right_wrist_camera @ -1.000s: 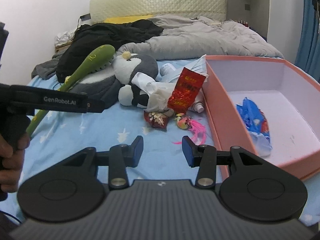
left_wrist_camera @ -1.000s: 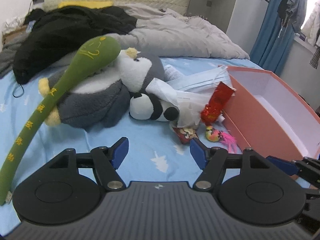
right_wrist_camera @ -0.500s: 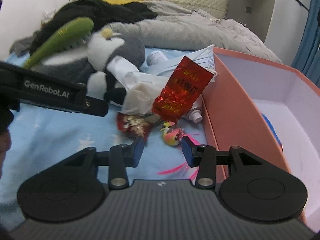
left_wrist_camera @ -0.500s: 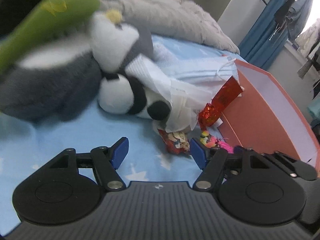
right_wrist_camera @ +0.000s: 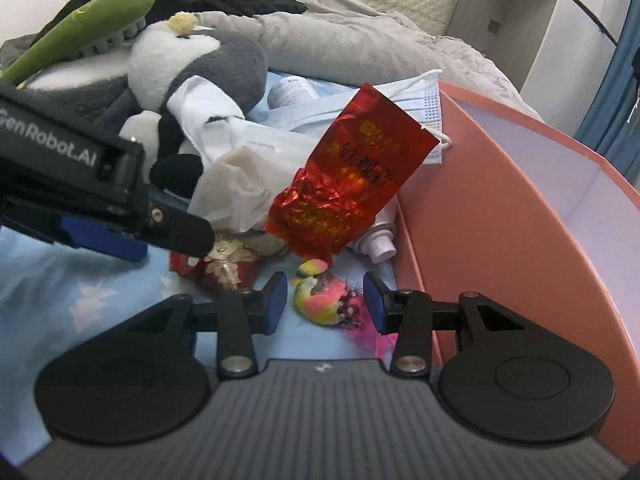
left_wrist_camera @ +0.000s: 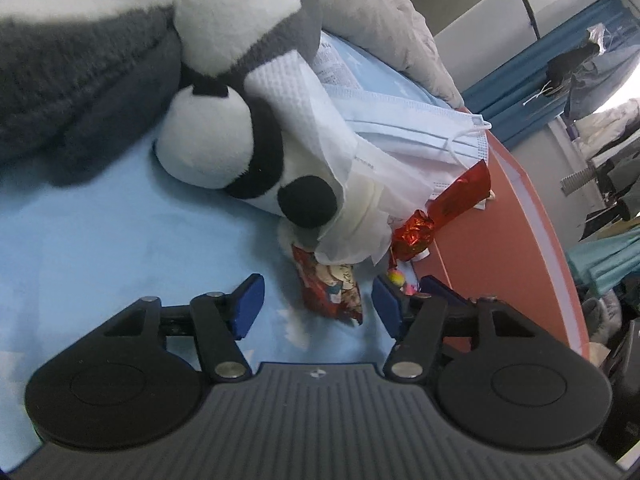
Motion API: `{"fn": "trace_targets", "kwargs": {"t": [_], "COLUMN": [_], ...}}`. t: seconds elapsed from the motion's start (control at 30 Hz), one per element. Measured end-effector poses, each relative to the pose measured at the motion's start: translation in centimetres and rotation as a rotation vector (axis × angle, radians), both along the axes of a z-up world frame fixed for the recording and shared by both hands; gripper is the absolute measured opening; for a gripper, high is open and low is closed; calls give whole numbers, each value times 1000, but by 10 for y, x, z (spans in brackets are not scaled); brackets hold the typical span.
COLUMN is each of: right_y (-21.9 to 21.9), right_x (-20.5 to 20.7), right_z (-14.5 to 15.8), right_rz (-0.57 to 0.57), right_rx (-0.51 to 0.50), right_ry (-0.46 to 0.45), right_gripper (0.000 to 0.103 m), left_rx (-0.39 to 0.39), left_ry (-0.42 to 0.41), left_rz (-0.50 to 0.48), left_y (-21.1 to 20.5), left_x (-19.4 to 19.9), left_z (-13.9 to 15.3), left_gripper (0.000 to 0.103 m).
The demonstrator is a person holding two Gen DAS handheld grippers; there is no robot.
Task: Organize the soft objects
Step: 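Grasp the small candy wrapper with the left gripper while the right gripper grasps the pink-feathered toy, then lift the candy wrapper with the left gripper while the right gripper lifts the feathered toy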
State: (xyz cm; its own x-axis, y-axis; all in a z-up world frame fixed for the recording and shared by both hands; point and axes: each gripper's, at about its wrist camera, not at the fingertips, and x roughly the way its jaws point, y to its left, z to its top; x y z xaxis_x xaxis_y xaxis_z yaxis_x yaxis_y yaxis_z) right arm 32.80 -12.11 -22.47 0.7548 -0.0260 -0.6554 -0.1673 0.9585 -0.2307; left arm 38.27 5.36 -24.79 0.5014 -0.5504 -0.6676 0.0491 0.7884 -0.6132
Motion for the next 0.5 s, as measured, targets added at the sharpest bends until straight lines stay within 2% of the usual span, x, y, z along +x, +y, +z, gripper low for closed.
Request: {"fn": "trace_targets", "kwargs": {"t": [0.1, 0.17, 0.27, 0.5], "right_y": [-1, 0, -1, 0], "right_x": [3, 3, 1, -6], "right_z": [-4, -6, -7, 0], "right_rz": [14, 23, 31, 48], "right_rx": [-7, -16, -16, -4], "right_ry": [19, 25, 29, 26], "right_gripper": [45, 45, 43, 39], "left_rx": [-15, -6, 4, 57], "left_ry": [1, 4, 0, -34], "left_rz": [-8, -11, -10, 4], "left_y": [-7, -12, -14, -17], "left_x": [3, 5, 2, -11], "left_z": [-4, -6, -8, 6], "left_gripper": [52, 40, 31, 27]}}
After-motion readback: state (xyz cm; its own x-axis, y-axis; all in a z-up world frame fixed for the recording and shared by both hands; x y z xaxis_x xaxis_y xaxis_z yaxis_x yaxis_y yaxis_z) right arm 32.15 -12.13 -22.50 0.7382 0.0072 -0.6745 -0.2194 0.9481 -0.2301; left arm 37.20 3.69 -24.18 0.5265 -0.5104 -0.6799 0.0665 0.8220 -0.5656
